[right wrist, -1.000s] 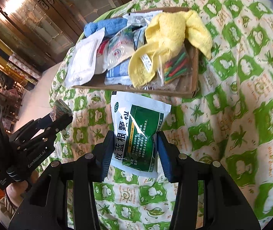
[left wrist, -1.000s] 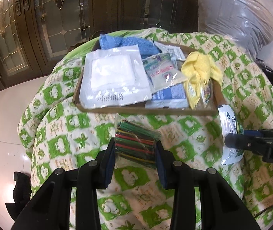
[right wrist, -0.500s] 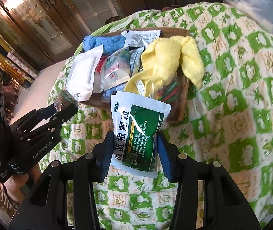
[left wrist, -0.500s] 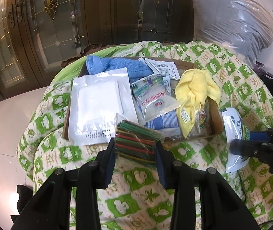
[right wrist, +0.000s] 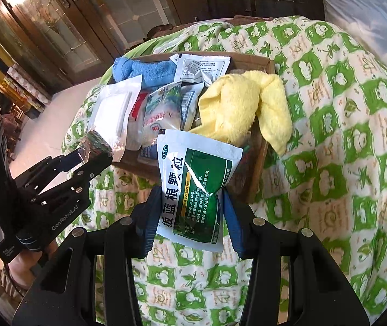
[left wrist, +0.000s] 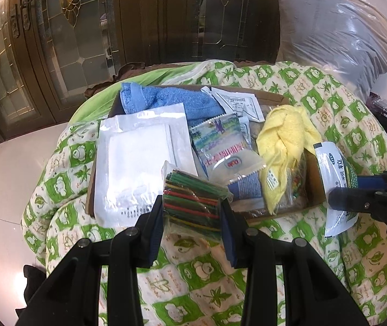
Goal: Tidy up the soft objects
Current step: 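Carry the stick bundle in the left tool while the right tool carries the green sachet to the tray, then lower both held items into the tray and open both tools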
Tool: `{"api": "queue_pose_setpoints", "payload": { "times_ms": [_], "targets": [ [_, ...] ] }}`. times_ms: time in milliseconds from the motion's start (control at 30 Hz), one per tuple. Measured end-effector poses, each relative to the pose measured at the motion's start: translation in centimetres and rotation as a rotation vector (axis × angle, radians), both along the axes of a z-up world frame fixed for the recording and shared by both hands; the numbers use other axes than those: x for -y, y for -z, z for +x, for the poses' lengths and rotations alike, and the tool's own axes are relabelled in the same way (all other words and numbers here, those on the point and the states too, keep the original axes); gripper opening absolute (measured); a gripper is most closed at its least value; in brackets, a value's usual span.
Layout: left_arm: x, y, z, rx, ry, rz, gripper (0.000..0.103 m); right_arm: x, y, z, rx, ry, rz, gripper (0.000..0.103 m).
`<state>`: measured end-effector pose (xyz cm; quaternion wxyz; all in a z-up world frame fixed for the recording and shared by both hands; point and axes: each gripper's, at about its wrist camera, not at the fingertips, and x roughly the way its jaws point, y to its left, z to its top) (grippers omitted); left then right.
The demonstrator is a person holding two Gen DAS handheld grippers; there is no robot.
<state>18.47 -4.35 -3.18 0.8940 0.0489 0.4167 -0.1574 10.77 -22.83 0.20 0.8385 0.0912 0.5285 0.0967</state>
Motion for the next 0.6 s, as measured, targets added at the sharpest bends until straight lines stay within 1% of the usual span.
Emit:
{"api": "queue_pose_setpoints", "payload": {
  "times_ms": [233,467,600],
  "targets": [
    [-0.1,-0.7,2.1,0.0,-0.008,-0.028,0.037,0.5,-0.2,2.4,-0.002,0.028,0.012,0.044],
    [0.3,-1.0,4.0,0.003,-0.004,-0.026,0.037,0.8,-1.2,4.8,0.016,0.053,0.033,0.044],
    [0.6,-1.0,4.9,0.0,-0.004,-0.032,0.037,0.6,-1.5,6.1,0.023,0.057,0.028,0.044]
  ]
}}
